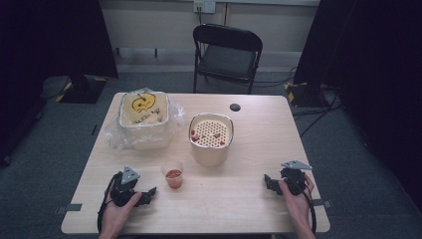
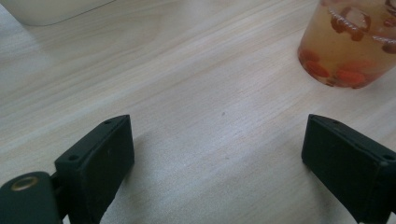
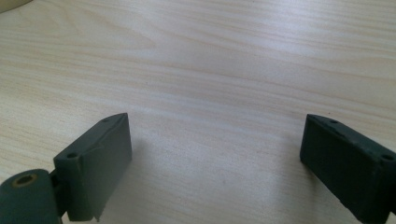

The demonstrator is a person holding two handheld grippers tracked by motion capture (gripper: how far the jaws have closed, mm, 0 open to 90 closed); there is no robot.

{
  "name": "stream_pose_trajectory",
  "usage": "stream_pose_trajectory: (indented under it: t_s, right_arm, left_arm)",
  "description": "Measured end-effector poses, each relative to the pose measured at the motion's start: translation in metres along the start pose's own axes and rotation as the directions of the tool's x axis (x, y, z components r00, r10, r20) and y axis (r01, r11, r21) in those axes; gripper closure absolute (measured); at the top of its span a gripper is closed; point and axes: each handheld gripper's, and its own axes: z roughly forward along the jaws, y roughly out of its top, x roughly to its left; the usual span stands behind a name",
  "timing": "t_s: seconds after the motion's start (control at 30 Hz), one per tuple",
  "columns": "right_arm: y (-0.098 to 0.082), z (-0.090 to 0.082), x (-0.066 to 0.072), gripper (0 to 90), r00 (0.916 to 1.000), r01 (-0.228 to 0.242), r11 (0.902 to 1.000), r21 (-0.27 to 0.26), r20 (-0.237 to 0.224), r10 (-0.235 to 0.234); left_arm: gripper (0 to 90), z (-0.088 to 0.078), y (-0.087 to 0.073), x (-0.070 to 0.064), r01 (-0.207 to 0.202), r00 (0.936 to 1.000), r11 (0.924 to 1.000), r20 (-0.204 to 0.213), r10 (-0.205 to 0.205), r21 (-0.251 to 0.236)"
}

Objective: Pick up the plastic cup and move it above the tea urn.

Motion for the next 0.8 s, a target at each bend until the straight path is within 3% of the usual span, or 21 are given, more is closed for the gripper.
stream_pose_trajectory:
  t_s: [0.2, 0.4, 0.53, 0.73, 0.77, 0.8]
  right_arm:
    - [0.0, 0.0, 0.0, 8.3, 1.0, 0.001, 1.0, 0.0, 0.0, -0.001]
    - [0.0, 0.0, 0.0, 8.3, 1.0, 0.0, 1.0, 0.0, 0.0, 0.0]
    - [0.0, 0.0, 0.0, 8.3, 1.0, 0.0, 1.0, 0.0, 0.0, 0.0]
    - [0.0, 0.0, 0.0, 8.3, 1.0, 0.0, 1.0, 0.0, 0.0, 0.0]
    - [0.0, 0.0, 0.0, 8.3, 1.0, 0.0, 1.0, 0.0, 0.0, 0.0]
    - [0.0, 0.0, 0.0, 8.3, 1.0, -0.001, 1.0, 0.0, 0.0, 0.001]
  left_arm:
    - [9.4, -0.001, 0.0, 0.0, -0.002, 1.0, 1.0, -0.006, 0.002, -0.001]
    - [15.7, -0.003, -0.002, 0.002, 0.02, 0.9997, 0.9996, -0.011, -0.02, -0.02]
    - [15.4, -0.003, -0.002, 0.002, 0.006, 1.0, 0.9999, -0.007, -0.006, -0.013]
    - [16.6, -0.008, -0.003, 0.001, 0.055, 0.9976, 0.9976, 0.046, -0.053, -0.042]
    - [16.8, -0.008, -0.003, 0.001, 0.055, 0.9976, 0.9976, 0.046, -0.053, -0.042]
    - [16.8, -0.011, -0.002, -0.001, 0.045, 0.9963, 0.9962, 0.077, -0.039, -0.074]
